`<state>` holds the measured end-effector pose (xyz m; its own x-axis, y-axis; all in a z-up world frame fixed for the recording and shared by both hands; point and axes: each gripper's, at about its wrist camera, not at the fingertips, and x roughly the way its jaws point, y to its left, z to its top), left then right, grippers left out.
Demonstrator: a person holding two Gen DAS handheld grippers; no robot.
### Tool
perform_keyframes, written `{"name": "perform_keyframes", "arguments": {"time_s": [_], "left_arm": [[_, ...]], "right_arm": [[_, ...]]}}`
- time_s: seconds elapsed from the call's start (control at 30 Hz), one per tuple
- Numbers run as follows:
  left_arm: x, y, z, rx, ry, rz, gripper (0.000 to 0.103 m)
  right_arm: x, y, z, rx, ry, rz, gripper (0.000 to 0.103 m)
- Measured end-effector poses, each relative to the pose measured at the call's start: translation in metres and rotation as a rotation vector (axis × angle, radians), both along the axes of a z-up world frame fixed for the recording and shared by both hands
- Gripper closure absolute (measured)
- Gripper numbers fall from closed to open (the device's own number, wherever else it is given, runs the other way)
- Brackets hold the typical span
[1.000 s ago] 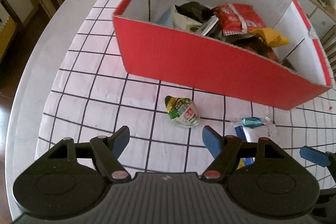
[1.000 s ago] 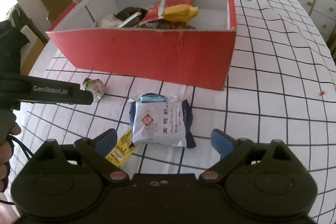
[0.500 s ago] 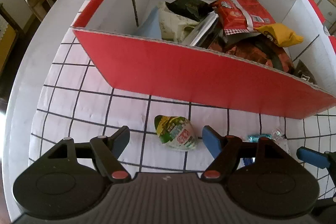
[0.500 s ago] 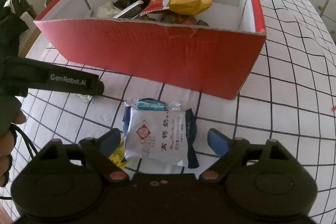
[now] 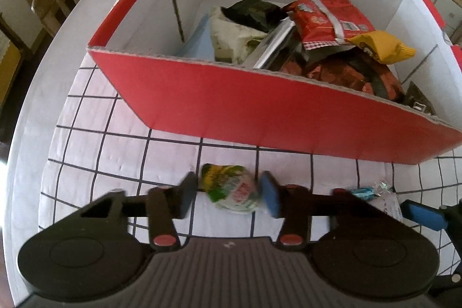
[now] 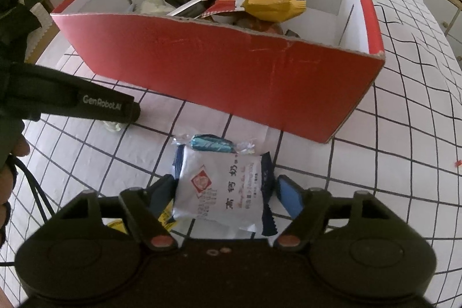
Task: Organize snacks
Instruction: 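Grasp the green drink pouch with the left gripper while the right grasps the white milk packet, then carry the green pouch and milk packet with both grippers over the red box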
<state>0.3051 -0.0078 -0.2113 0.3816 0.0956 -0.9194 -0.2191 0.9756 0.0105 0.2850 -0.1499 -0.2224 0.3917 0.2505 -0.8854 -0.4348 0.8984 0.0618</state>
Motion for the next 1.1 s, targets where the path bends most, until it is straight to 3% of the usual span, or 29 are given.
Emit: {"name": "perform_keyframes", "arguments": {"time_s": [0.13, 0.23, 0.83, 1.1], "left_arm": [[-0.003, 0.001, 0.001, -0.011, -0.007, -0.004, 0.065], [-0.005, 0.005, 0.0, -0.027, -0.006, 0.002, 0.067], [-0.053, 0.036, 0.005, -0.106, 0.013, 0.057, 0.07], [-0.084, 0.04, 0.022, -0.147, -0.009, 0.055, 0.07]], "right_arm": [[-0.004, -0.005, 0.002, 0.013, -0.005, -0.017, 0.041], [-0.004, -0.008, 0.003, 0.024, -0.004, -0.032, 0.043], [-0.036, -0.051, 0.028, 0.123, -0.006, -0.147, 0.044], [-0.055, -0.065, 0.051, 0.171, -0.036, -0.167, 0.044]]}}
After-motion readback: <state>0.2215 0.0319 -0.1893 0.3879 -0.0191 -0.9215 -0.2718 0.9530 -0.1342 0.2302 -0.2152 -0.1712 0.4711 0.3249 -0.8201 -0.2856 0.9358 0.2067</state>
